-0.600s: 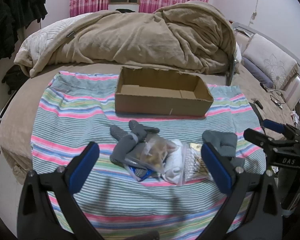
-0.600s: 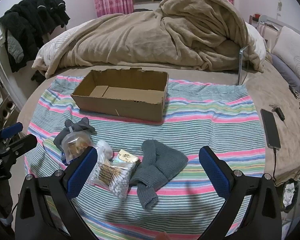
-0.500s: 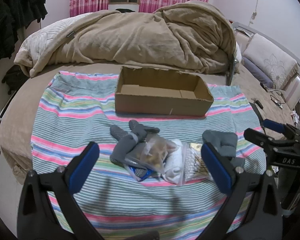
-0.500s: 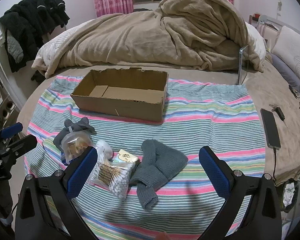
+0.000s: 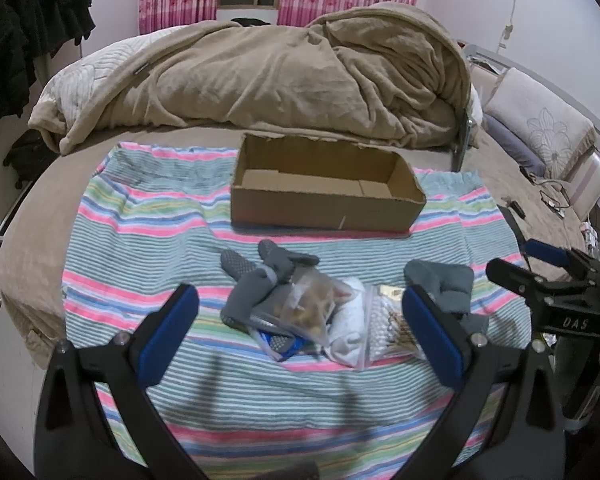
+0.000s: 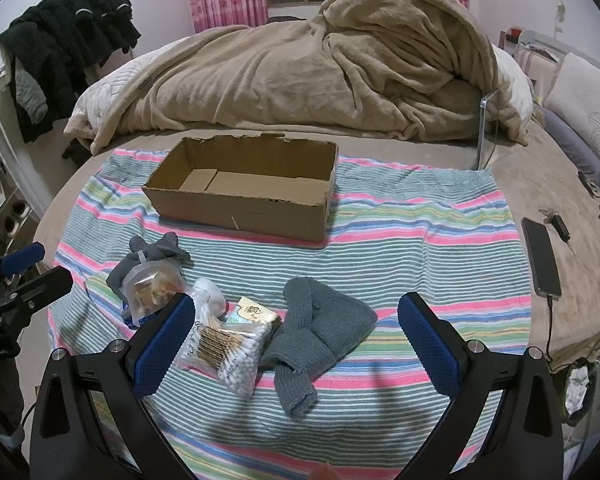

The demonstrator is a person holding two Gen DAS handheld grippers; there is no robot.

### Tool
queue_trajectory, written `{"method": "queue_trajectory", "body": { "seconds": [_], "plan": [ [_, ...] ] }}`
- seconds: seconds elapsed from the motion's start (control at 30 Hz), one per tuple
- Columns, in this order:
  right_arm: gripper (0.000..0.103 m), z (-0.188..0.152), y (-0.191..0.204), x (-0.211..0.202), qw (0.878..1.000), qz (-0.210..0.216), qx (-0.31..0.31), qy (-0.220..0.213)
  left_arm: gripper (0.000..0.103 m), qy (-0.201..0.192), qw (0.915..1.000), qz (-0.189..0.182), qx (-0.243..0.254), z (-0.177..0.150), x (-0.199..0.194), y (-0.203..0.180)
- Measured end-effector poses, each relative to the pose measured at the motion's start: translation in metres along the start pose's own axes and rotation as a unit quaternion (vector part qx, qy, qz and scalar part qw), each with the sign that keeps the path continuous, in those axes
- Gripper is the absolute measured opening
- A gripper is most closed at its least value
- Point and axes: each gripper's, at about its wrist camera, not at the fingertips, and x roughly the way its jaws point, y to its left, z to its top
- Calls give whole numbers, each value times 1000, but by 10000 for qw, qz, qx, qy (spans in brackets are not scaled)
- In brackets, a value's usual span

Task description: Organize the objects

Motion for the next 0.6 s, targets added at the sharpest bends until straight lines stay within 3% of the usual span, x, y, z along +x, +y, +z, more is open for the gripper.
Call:
{"method": "queue_trajectory", "body": {
  "seconds": [0.6],
  "plan": [
    [103,-3,-1,-2,10000,-16,39,-5,102,-92,10000,-34,13,0,-7,0]
  ]
}}
